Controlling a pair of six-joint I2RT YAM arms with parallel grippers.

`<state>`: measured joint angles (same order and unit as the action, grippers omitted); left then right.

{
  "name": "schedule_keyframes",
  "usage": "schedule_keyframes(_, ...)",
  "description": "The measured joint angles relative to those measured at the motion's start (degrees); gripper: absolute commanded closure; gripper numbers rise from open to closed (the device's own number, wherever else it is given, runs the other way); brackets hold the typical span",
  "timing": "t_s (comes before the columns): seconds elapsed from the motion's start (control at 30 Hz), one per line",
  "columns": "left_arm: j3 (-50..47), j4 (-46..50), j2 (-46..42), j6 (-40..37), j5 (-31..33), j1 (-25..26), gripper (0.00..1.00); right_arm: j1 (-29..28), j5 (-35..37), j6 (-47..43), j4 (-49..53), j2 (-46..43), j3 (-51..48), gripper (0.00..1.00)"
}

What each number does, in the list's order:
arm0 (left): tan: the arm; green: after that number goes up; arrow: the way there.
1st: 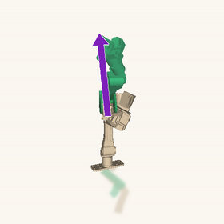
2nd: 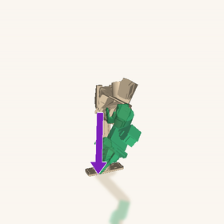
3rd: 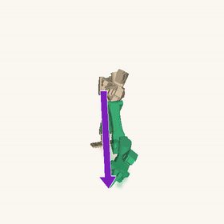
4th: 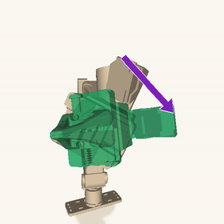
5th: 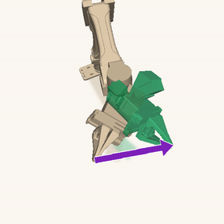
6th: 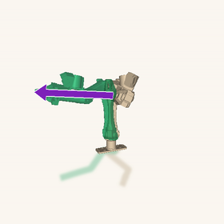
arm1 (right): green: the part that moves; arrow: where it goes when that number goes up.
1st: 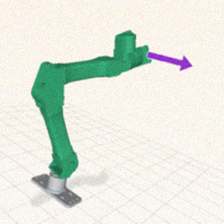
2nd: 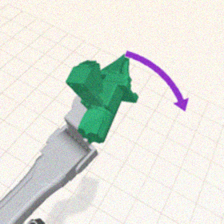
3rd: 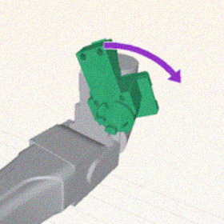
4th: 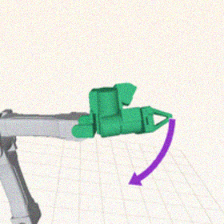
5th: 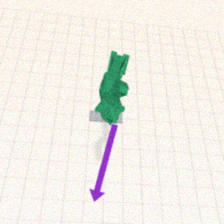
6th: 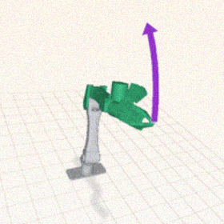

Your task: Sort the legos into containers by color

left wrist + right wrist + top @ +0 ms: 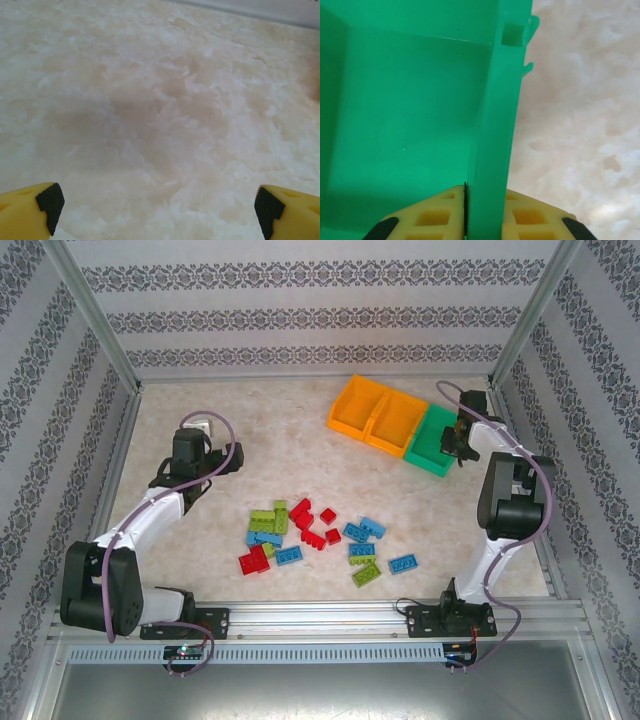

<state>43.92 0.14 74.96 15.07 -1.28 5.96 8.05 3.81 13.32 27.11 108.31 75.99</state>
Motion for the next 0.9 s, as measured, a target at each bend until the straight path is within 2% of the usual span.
schedule_keyframes(0.33, -0.5, 0.35, -0.13, 0.09, 0.0, 0.0, 0.0, -10.29, -4.15, -5.9, -0.37, 0.02, 0.5, 0.87)
schedule_keyframes(0.5, -1.62, 0.35, -0.09, 0.46, -0.15, 0.0, 0.0, -11.06, -6.49, -8.92, -0.81, 0.02, 0.42, 0.8)
schedule_keyframes(0.53, -1.66, 0.33, 0.0, 0.48, -0.26, 0.0, 0.0, -11.06, -6.6, -9.35, -0.98, 0.02, 0.35, 0.76)
schedule_keyframes(0.57, -1.66, 0.31, 0.17, 0.48, -0.46, 0.0, 0.0, -11.06, -6.64, -9.46, -1.03, 0.02, 0.28, 0.66)
schedule_keyframes(0.63, -1.57, 0.22, 1.18, 0.48, -1.16, 0.0, 0.0, -11.06, -6.67, -10.25, -1.75, -0.09, 0.0, 0.37)
schedule_keyframes(0.67, -1.42, 0.13, 1.88, 0.48, -1.6, 0.0, 0.0, -11.06, -6.67, -10.43, -2.05, -0.28, -0.24, 0.27)
schedule_keyframes(0.7, -1.07, 0.02, 3.02, 0.48, -1.97, 0.0, 0.0, -11.06, -6.67, -10.56, -2.29, -0.79, -0.74, 0.22)
schedule_keyframes(0.77, 0.07, -0.22, 5.35, 0.48, -2.93, 0.0, 0.0, -11.08, -6.67, -10.45, -2.45, -3.08, -2.71, 0.15)
schedule_keyframes(0.9, 2.8, -1.25, 9.62, 0.52, -4.7, 0.13, 0.0, -12.22, -6.01, -9.94, 0.42, -13.64, -8.41, 0.12)
